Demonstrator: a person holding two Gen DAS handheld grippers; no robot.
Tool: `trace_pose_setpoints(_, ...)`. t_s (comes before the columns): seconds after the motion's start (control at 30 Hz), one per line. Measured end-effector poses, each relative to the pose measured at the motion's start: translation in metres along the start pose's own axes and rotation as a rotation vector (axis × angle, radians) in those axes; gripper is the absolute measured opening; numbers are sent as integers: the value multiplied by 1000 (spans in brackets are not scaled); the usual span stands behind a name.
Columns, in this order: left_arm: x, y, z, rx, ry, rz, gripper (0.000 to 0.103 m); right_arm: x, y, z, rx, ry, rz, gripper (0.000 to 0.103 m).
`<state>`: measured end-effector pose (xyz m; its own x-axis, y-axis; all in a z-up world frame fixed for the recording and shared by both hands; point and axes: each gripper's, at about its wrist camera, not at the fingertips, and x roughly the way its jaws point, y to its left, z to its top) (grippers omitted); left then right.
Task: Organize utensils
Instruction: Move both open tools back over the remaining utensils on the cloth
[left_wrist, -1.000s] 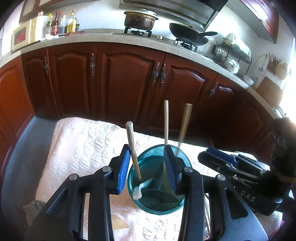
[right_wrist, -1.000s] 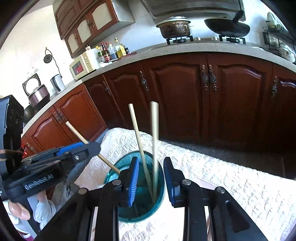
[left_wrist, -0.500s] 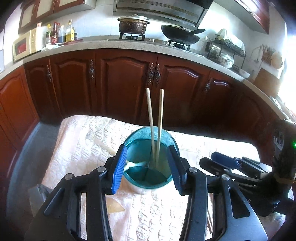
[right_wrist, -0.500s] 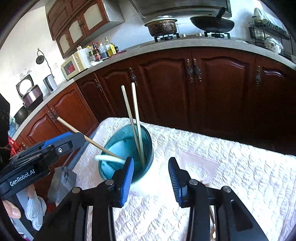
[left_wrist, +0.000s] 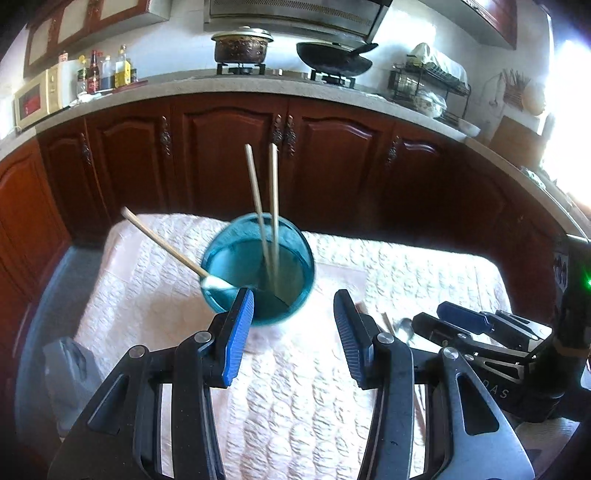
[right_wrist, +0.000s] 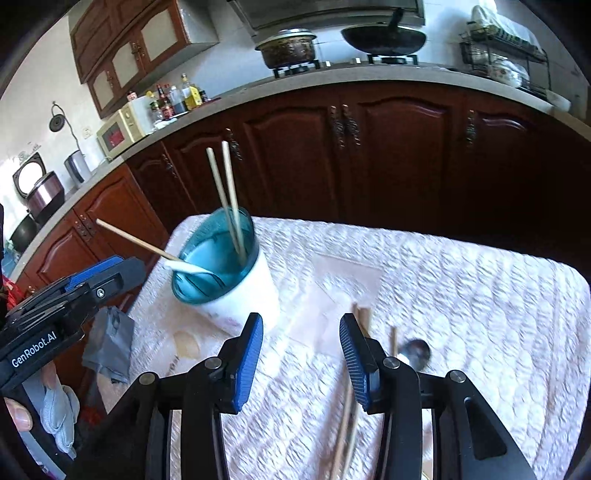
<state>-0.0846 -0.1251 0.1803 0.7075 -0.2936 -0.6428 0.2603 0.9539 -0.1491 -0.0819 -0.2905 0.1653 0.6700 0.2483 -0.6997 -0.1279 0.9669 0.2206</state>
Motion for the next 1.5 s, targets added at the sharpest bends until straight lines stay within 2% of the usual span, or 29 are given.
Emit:
trace_pose_setpoints(0.27, 7, -21, -18, 33, 38, -14, 45, -17, -22, -22, 34, 11, -82, 43)
trace_pose_setpoints(0.4, 14, -30, -27, 40, 67, -20, 45, -26, -33, -33, 59, 11, -119, 57)
trace_pose_setpoints(0.73, 35, -44, -47, 68, 135, -19, 45, -25, -67, -65, 120, 73, -195, 58)
trace_pose_setpoints(1.1, 53, -48, -55, 71, 189, -49, 45, -12, -87, -79, 145, 112, -190, 58)
trace_pose_setpoints(1.17, 56, -49, -57, 71, 194, -51, 45, -7, -87, -80, 135, 123, -183, 55)
trace_pose_setpoints(1.2, 57, -49, -58, 70, 197, -50, 45, -4, -88, -80, 132, 128, -175, 46)
trace_pose_setpoints(1.3, 61, -48, -60, 66, 210, -51, 45, 12, -88, -77, 113, 169, -124, 38)
trace_pose_setpoints(1.5, 65, -43, -61, 64, 213, -46, 45, 50, -73, -55, 7, 222, -57, 32)
